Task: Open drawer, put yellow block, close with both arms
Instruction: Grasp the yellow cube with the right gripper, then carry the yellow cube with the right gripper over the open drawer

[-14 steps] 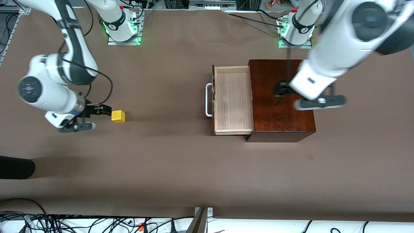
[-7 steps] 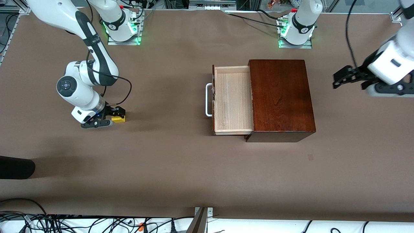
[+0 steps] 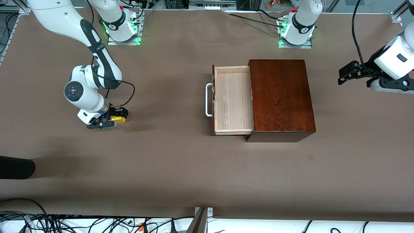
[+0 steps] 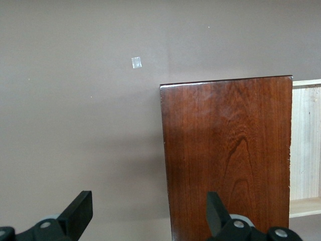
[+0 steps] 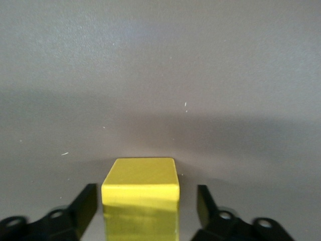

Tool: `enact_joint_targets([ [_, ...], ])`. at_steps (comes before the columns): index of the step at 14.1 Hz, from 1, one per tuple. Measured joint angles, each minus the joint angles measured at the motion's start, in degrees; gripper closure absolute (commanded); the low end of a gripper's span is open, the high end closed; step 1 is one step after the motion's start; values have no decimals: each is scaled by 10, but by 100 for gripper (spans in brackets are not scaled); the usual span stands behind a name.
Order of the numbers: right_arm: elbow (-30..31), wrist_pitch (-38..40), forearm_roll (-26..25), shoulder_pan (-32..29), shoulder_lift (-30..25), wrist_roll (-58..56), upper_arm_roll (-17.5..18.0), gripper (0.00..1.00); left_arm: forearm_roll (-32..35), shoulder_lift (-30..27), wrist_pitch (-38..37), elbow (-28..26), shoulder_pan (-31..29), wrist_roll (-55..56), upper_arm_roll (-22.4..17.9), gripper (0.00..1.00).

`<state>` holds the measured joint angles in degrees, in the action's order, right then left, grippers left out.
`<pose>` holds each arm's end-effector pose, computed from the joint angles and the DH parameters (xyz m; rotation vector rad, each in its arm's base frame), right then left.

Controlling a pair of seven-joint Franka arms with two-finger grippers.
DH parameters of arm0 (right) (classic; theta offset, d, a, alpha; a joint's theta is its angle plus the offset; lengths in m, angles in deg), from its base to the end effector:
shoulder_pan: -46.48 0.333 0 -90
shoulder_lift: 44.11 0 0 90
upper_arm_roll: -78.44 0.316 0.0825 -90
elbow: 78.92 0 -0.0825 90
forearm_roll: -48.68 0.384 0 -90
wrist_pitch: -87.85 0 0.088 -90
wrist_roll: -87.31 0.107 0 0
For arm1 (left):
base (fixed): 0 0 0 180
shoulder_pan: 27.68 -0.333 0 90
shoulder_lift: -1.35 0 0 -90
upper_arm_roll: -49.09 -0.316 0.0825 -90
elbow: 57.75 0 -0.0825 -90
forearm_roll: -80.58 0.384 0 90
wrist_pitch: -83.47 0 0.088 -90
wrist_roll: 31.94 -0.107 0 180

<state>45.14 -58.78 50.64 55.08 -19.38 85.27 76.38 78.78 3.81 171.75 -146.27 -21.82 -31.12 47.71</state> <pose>0.5571 0.0630 0.1897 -3.1333 -0.1943 0.0586 0.5622 -0.0478 0.6101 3.1109 -0.0997 -0.0754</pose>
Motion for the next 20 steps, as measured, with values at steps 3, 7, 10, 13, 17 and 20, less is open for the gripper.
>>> enact_joint_targets([
  [3, 0, 0, 0, 0, 3, 0, 3, 84, 0, 0, 0, 0, 0, 0, 7, 0],
  [7, -32, 66, 0, 2, -11, 0, 16, 86, 0, 0, 0, 0, 0, 0, 7, 0],
  [10, -120, 211, 1, 4, -31, 47, 26, 86, 0, 0, 0, 0, 0, 0, 7, 0],
  [13, -221, 333, 1, 11, -36, 174, 68, 86, 0, 0, 0, 0, 0, 0, 7, 0],
  [17, -300, 400, 23, 73, -36, 375, 105, 86, 0, 0, 0, 0, 0, 0, 7, 0],
  [20, -320, 402, 41, 133, -34, 518, 108, 86, 0, 0, 0, 0, 0, 0, 7, 0],
])
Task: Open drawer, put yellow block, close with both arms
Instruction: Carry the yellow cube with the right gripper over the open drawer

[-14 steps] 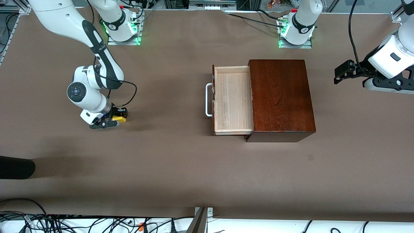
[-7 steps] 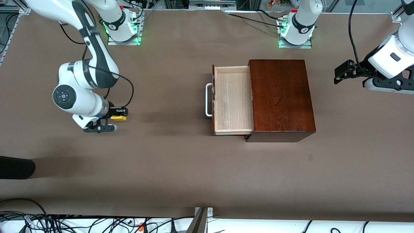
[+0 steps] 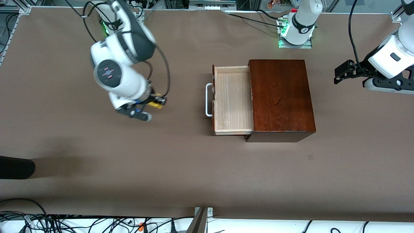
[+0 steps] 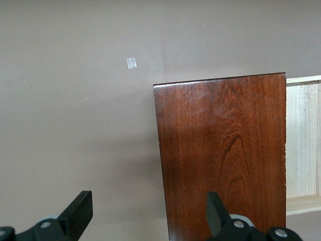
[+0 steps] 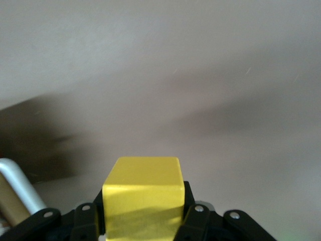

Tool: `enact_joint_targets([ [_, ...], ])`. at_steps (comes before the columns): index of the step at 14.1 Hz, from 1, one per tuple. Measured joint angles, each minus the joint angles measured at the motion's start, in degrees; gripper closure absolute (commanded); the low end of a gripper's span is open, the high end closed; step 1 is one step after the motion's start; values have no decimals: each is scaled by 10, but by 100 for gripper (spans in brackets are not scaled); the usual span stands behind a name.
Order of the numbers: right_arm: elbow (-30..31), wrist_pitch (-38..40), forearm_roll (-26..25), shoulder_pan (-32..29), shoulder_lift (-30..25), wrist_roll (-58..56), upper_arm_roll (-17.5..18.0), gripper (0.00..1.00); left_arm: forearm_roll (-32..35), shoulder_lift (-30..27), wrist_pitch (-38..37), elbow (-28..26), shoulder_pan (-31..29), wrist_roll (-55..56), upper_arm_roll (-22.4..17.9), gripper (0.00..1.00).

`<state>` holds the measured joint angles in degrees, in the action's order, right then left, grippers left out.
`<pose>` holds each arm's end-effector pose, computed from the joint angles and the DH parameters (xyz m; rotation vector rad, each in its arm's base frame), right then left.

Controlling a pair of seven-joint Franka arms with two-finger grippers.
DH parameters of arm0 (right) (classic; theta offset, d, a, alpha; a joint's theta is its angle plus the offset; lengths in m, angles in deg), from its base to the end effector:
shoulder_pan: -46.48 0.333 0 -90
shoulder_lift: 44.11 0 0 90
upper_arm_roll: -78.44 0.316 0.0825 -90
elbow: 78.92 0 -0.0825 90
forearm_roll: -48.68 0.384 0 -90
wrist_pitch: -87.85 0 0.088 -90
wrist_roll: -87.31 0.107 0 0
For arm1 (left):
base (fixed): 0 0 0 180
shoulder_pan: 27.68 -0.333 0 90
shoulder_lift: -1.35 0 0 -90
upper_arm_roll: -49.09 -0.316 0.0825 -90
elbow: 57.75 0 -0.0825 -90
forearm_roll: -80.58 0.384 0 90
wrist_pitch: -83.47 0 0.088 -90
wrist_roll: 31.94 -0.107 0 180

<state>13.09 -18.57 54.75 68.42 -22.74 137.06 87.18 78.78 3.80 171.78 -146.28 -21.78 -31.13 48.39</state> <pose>0.5616 0.3302 0.4070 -3.0304 0.5764 0.2945 0.5616 -0.0547 0.6102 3.1100 -0.1195 -0.0749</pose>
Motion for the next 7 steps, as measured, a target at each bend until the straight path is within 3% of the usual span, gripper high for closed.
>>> enact_joint_targets([
  [7, -52, -19, 51, 125, 17, 323, 1, 86, 0, 0, 0, 0, 0, 0, 0, 0],
])
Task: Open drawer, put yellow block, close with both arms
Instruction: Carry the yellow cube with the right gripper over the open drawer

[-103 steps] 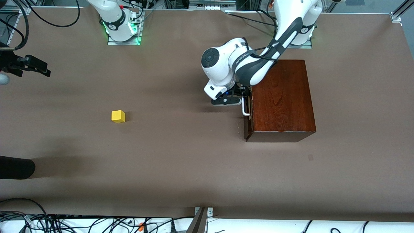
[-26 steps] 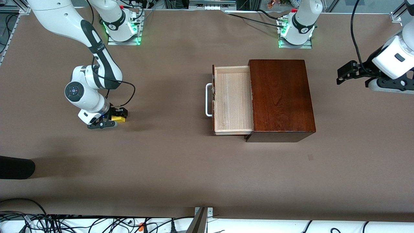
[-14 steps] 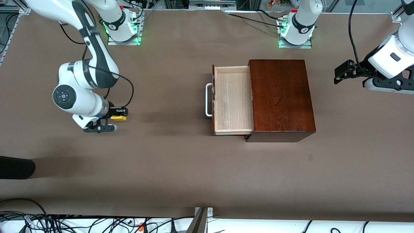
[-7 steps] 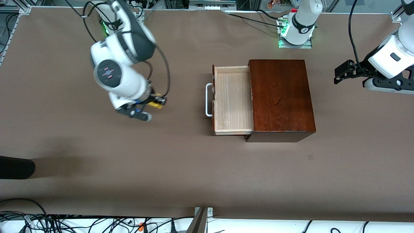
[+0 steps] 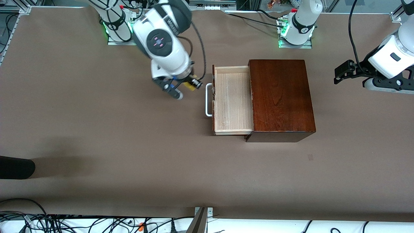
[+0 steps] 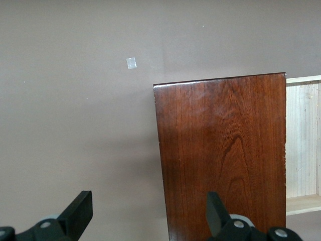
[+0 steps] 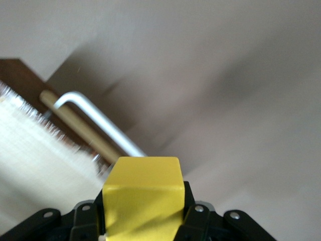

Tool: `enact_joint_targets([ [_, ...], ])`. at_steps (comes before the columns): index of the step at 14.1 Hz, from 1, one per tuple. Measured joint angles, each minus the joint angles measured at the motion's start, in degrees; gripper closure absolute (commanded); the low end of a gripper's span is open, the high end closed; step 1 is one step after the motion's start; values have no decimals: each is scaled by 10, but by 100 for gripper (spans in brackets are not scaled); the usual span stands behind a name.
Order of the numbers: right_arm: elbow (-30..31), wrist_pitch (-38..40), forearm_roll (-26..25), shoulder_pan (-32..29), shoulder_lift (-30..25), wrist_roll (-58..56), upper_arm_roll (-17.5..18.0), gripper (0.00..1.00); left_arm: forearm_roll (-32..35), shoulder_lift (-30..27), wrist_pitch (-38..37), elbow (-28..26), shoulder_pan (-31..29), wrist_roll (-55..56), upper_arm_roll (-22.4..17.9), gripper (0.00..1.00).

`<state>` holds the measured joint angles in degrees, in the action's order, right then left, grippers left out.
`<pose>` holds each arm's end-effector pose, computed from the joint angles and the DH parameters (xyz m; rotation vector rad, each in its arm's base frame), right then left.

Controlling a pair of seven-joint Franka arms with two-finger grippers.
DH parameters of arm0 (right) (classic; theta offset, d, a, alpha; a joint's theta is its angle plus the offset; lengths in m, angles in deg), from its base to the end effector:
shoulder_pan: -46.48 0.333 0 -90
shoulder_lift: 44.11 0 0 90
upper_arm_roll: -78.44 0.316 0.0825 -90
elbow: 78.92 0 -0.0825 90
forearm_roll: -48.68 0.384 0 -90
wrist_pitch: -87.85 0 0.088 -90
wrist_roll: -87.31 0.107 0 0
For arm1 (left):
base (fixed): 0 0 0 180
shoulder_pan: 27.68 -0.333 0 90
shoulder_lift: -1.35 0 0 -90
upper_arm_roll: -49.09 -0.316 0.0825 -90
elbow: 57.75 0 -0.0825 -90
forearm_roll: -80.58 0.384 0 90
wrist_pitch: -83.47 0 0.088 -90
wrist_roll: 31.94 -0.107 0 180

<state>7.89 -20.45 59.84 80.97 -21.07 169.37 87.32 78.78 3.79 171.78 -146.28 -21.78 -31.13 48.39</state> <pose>0.4899 0.4628 0.4343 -2.8195 1.1104 0.3474 0.5615 -0.0547 0.6103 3.1100 -0.1195 -0.0747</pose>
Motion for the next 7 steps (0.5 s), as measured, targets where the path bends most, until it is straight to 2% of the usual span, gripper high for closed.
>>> enact_joint_targets([
  [3, -24, -47, 5, 48, 26, 129, 0, 86, 0, 0, 0, 0, 0, 0, 0, 0],
  [7, -70, -98, 4, 85, 91, 250, -1, 86, 0, 0, 0, 0, 0, 0, 0, 0],
])
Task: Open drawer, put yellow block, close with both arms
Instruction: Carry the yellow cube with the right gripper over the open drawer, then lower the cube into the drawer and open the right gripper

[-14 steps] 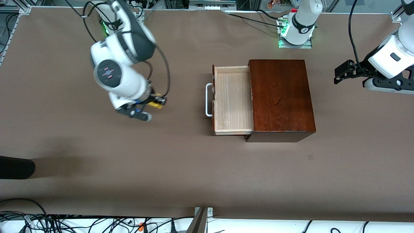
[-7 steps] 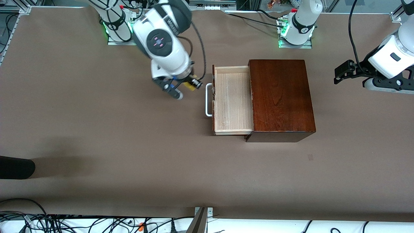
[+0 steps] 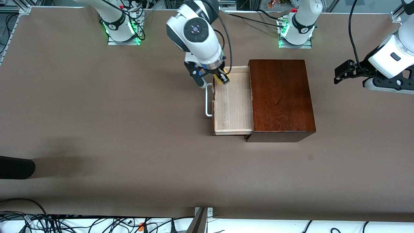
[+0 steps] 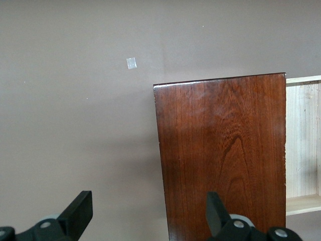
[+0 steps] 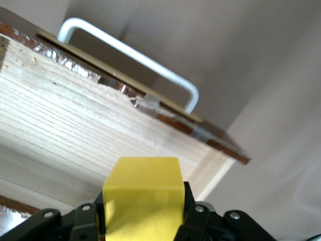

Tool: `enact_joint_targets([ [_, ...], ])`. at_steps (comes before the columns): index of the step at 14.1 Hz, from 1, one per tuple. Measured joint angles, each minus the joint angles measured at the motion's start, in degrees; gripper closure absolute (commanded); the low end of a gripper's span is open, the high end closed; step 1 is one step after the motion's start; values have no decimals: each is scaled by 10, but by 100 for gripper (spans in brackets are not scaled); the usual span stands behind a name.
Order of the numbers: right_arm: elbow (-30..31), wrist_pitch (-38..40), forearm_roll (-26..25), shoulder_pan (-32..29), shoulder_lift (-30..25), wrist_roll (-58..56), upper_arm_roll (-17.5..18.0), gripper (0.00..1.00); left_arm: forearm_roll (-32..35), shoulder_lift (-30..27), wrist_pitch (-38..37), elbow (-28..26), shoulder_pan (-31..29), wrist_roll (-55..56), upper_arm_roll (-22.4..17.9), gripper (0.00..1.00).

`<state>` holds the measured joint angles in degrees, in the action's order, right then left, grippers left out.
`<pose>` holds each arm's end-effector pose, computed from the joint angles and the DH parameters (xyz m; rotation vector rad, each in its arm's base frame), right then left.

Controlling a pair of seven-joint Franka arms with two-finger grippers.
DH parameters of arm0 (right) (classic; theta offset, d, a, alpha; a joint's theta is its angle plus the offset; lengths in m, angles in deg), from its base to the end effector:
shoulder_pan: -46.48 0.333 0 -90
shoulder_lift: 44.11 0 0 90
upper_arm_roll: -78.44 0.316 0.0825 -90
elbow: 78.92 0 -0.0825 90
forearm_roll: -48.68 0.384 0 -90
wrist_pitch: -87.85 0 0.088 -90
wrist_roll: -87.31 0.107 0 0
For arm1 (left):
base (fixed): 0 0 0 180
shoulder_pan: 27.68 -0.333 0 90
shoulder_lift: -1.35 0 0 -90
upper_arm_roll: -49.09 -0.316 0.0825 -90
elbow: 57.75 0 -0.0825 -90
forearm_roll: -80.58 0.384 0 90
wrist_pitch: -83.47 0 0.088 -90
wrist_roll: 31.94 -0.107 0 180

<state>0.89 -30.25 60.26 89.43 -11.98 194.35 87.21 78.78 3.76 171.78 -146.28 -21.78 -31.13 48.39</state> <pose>0.4574 0.5612 0.3983 -2.5415 1.5216 0.3549 0.5614 -0.0547 0.6106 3.1100 -0.1195 -0.0739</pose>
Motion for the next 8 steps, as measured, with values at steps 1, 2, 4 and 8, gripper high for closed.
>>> enact_joint_targets([
  [1, -9, -11, -3, 4, 15, 16, -1, 86, 0, 0, 0, 0, 0, 0, 0, 0],
  [2, -15, -17, -9, 8, 29, 26, -1, 86, 0, 0, 0, 0, 0, 0, 0, 0],
  [4, -19, -22, -22, 16, 51, 49, -2, 86, 0, 0, 0, 0, 0, 0, 0, 0],
  [8, -20, -38, -44, 20, 84, 109, -4, 83, 9, 0, -2, 0, 0, 0, 0, 0],
])
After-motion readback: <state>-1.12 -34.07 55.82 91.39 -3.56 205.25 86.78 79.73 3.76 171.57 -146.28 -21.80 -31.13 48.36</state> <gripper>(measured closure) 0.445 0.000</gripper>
